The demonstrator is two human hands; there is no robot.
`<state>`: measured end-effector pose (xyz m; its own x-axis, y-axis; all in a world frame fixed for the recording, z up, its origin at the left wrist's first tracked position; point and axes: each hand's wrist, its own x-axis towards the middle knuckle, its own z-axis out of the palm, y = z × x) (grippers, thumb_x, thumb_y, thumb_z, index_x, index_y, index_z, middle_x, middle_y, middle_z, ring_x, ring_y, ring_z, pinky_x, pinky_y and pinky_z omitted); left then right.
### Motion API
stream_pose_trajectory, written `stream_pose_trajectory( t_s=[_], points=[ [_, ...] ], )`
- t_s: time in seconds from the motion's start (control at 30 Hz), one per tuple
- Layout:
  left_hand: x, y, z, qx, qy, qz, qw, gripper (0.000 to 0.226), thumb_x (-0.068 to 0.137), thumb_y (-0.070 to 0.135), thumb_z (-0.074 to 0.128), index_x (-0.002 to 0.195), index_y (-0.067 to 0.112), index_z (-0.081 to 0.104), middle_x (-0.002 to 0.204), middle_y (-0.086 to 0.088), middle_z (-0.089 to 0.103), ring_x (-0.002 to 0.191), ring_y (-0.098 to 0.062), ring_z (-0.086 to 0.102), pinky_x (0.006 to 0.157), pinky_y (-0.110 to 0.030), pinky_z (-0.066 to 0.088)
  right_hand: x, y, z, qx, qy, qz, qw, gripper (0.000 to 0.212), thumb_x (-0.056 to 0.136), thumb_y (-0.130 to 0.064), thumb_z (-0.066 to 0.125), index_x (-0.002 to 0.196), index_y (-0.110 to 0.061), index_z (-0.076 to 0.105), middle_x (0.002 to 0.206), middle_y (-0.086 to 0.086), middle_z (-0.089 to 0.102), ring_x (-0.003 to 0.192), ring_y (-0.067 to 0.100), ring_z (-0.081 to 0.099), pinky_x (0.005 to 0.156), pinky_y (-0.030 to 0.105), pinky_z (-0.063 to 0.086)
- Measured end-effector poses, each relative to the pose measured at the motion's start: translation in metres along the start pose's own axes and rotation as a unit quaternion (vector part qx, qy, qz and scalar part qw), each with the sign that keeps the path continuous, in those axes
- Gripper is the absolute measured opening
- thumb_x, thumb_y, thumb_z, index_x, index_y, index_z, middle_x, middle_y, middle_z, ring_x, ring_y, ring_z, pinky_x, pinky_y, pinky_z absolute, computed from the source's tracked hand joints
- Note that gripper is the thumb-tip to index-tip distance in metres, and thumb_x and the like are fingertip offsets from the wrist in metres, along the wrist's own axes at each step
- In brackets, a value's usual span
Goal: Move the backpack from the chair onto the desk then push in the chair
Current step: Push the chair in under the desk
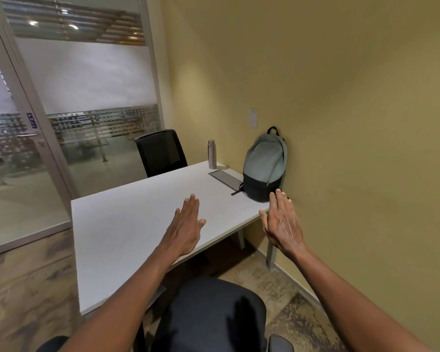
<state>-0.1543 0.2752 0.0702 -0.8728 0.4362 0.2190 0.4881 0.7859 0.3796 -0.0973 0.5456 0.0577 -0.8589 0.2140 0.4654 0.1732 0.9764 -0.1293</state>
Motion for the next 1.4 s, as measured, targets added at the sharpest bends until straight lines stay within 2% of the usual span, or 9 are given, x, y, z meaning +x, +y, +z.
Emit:
stream_pose_trajectory(
  t_s=[0.2, 0.4, 0.63, 0.8, 0.93, 1.03, 1.27, 1.33, 1.4],
  points=[
    [-0.043, -0.061, -0.018, -0.004, -0.049, 0.024, 0.999, 0.063, 0.107, 0.028, 0.032, 0.158, 0.014, -0.004, 0.166, -0.002, -0.014, 0.153, -0.018, -0.011, 0.123, -0.037, -0.004, -0.043, -0.074, -0.002, -0.023, 0.013, 0.033, 0.999, 0.064, 0.103, -0.040, 0.033, 0.149, 0.003, 0.030, 0.157, 0.025, 0.030, 0.147, 0.035, 0.028, 0.122, 0.046, 0.021],
    [-0.077, -0.103, -0.039, 0.015, -0.089, 0.052, 0.995, 0.063, 0.107, 0.029, 0.030, 0.157, 0.012, -0.004, 0.166, -0.004, -0.013, 0.153, -0.020, -0.010, 0.123, -0.039, -0.002, -0.101, -0.134, -0.010, -0.004, 0.015, 0.077, 0.997, 0.070, 0.099, -0.044, 0.023, 0.147, 0.005, 0.035, 0.155, 0.027, 0.032, 0.145, 0.037, 0.031, 0.120, 0.048, 0.025],
    [-0.108, -0.112, -0.050, -0.011, -0.099, 0.073, 0.992, 0.063, 0.107, 0.029, 0.030, 0.157, 0.013, -0.003, 0.166, -0.004, -0.013, 0.153, -0.019, -0.010, 0.123, -0.039, -0.004, -0.146, -0.166, -0.032, -0.034, -0.021, 0.078, 0.996, 0.075, 0.098, -0.049, 0.008, 0.153, 0.001, 0.023, 0.161, 0.023, 0.019, 0.151, 0.031, 0.017, 0.123, 0.046, 0.017],
    [-0.136, -0.104, -0.053, -0.007, -0.103, 0.096, 0.990, 0.063, 0.107, 0.027, 0.032, 0.158, 0.012, -0.002, 0.166, -0.005, -0.011, 0.153, -0.021, -0.009, 0.124, -0.041, -0.001, -0.178, -0.180, -0.049, -0.038, -0.023, 0.088, 0.995, 0.066, 0.104, -0.043, 0.026, 0.153, 0.000, 0.022, 0.162, 0.023, 0.018, 0.151, 0.031, 0.016, 0.123, 0.046, 0.018],
    [-0.168, -0.098, -0.057, -0.026, -0.123, 0.098, 0.987, 0.062, 0.107, 0.027, 0.030, 0.157, 0.011, -0.003, 0.166, -0.006, -0.011, 0.153, -0.022, -0.009, 0.125, -0.042, -0.002, -0.213, -0.197, -0.063, -0.021, -0.034, 0.095, 0.995, 0.066, 0.104, -0.044, 0.027, 0.153, 0.000, 0.022, 0.163, 0.022, 0.015, 0.152, 0.030, 0.013, 0.123, 0.045, 0.015],
    [-0.201, -0.101, -0.057, -0.034, -0.131, 0.106, 0.985, 0.062, 0.107, 0.027, 0.031, 0.157, 0.011, -0.001, 0.167, -0.007, -0.008, 0.154, -0.023, -0.007, 0.125, -0.045, -0.001, -0.240, -0.214, -0.067, 0.000, -0.034, 0.096, 0.995, 0.063, 0.104, -0.042, 0.032, 0.150, 0.001, 0.028, 0.161, 0.022, 0.022, 0.151, 0.031, 0.019, 0.123, 0.045, 0.015],
    [-0.264, -0.131, -0.046, -0.042, -0.154, 0.102, 0.982, 0.062, 0.106, 0.038, 0.028, 0.157, 0.013, 0.005, 0.167, -0.007, 0.000, 0.154, -0.024, -0.004, 0.125, -0.048, 0.000, -0.301, -0.248, -0.056, 0.024, -0.105, 0.082, 0.991, 0.061, 0.102, -0.049, 0.030, 0.139, -0.003, 0.045, 0.156, 0.021, 0.035, 0.146, 0.031, 0.030, 0.122, 0.042, 0.018],
    [-0.270, -0.142, -0.046, -0.033, -0.161, 0.104, 0.981, 0.064, 0.105, 0.044, 0.026, 0.158, 0.014, 0.006, 0.167, -0.006, 0.000, 0.154, -0.023, -0.004, 0.125, -0.049, 0.002, -0.309, -0.252, -0.054, 0.027, -0.133, 0.076, 0.988, 0.069, 0.099, -0.058, 0.026, 0.138, -0.006, 0.046, 0.156, 0.018, 0.036, 0.145, 0.030, 0.031, 0.121, 0.041, 0.020],
    [-0.271, -0.153, -0.047, -0.017, -0.167, 0.104, 0.980, 0.073, 0.100, 0.057, 0.024, 0.158, 0.016, 0.005, 0.167, -0.006, 0.000, 0.154, -0.022, -0.003, 0.125, -0.050, 0.004, -0.315, -0.255, -0.054, 0.050, -0.175, 0.076, 0.980, 0.082, 0.094, -0.070, 0.023, 0.145, -0.009, 0.040, 0.158, 0.014, 0.033, 0.146, 0.028, 0.030, 0.120, 0.042, 0.023]
  ],
)
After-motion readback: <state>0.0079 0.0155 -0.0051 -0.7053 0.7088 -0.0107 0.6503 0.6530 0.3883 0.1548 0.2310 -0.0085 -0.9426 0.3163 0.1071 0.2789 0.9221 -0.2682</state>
